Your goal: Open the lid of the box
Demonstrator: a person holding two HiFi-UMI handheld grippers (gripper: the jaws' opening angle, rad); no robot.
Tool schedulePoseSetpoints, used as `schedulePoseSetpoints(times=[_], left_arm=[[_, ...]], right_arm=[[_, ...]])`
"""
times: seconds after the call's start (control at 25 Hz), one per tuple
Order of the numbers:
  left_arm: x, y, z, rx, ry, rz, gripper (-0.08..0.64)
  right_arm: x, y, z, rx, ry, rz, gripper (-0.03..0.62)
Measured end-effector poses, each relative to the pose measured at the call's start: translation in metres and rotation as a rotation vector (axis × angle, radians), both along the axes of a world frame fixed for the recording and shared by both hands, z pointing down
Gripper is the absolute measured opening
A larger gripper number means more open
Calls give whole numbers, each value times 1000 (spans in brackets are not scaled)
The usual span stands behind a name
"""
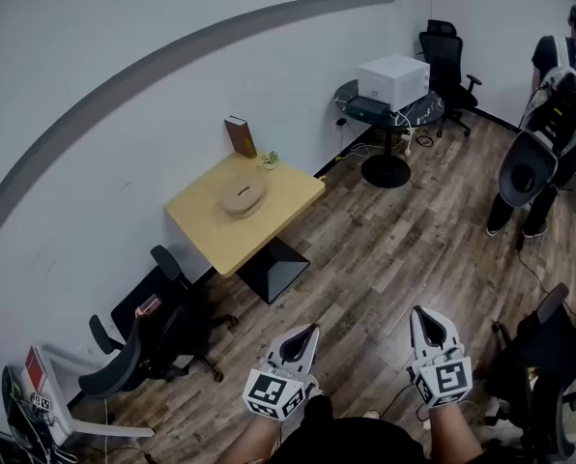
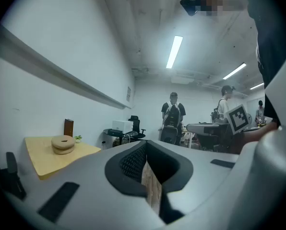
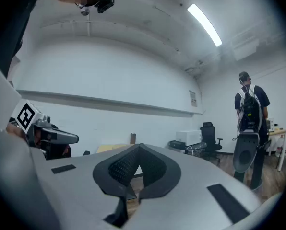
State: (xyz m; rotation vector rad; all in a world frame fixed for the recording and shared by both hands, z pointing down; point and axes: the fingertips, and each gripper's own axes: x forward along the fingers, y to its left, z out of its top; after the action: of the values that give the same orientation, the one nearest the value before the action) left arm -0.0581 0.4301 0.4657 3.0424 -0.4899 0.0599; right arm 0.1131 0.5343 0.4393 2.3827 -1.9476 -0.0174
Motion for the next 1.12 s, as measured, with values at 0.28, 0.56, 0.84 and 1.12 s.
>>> schedulePoseSetpoints(times=[0.28, 0.56, 0.84, 1.12], left_arm=[[-14, 14, -5, 27, -16, 30, 18], [-21, -3, -3, 0, -6, 7, 18], [-15, -35, -1, -30, 3, 11, 18], [-10, -85, 10, -68, 3, 18, 18]], right_arm=[[-5, 15, -3, -32, 65, 3, 18], [0, 6, 0, -20, 8, 16, 20], [-20, -47, -5, -44, 23, -57, 21], [-30, -111, -3, -74, 41, -103, 132]])
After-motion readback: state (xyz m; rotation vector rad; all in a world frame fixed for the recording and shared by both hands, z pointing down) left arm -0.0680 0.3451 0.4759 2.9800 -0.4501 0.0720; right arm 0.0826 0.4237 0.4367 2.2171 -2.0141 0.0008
